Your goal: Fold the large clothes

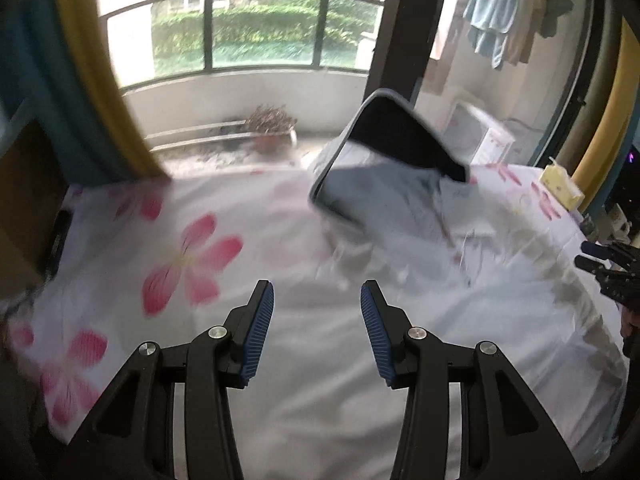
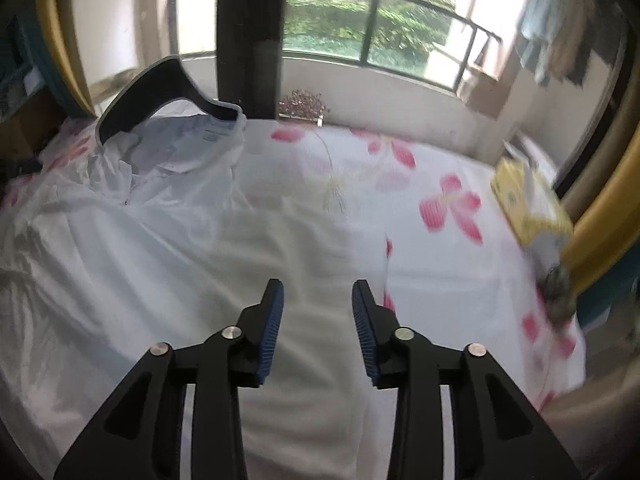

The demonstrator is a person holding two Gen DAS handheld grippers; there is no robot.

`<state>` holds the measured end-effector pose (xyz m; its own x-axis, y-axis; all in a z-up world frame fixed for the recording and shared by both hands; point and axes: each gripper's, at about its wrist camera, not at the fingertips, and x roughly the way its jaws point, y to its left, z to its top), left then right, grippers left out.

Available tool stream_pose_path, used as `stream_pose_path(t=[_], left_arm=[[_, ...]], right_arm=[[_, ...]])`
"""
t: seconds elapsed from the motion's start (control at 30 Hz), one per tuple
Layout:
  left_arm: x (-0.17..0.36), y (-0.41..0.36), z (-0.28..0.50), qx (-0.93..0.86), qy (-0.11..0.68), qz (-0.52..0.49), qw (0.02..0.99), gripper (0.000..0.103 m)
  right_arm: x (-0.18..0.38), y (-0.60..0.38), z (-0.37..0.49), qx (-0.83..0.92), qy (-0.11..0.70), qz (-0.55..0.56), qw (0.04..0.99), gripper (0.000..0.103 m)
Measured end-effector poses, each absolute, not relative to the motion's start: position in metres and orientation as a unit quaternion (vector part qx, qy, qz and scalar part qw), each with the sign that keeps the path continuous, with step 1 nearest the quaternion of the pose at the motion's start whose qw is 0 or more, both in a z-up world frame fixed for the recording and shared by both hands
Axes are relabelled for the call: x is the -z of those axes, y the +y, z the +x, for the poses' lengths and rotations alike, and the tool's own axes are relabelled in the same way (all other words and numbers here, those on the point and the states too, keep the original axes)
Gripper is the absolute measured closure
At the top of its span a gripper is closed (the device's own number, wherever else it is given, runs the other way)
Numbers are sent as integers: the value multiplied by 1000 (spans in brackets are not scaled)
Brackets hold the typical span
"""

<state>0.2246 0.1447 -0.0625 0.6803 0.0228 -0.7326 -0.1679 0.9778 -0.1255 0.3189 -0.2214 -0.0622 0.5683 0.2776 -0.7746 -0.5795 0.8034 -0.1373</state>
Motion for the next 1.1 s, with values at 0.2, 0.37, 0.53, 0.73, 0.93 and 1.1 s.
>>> stream_pose_path(t=[0.2,0.37,0.53,0.73,0.93,1.1], left_arm=[[72,152,272,-44,385,-128,913,55],[94,169,310,-69,409,-136,900,55],[111,182,307,-96,431,-124,889,55],[113,191,291,-109,430,-114,889,55],[116,194,287,-107,415,-119,896,55],[116,198,282,-95,414,-128,896,55]], right_arm=[[57,-175,335,-287,376,-234,850,64],[61,-139,357,-318,376,-231,839,64],[69,-109,365,-330,376,-244,831,64],[65,-94,378,-334,366,-237,835,64],[46,-77,409,-332,355,-190,853,50],[50,-46,427,-354,350,-183,848,24]])
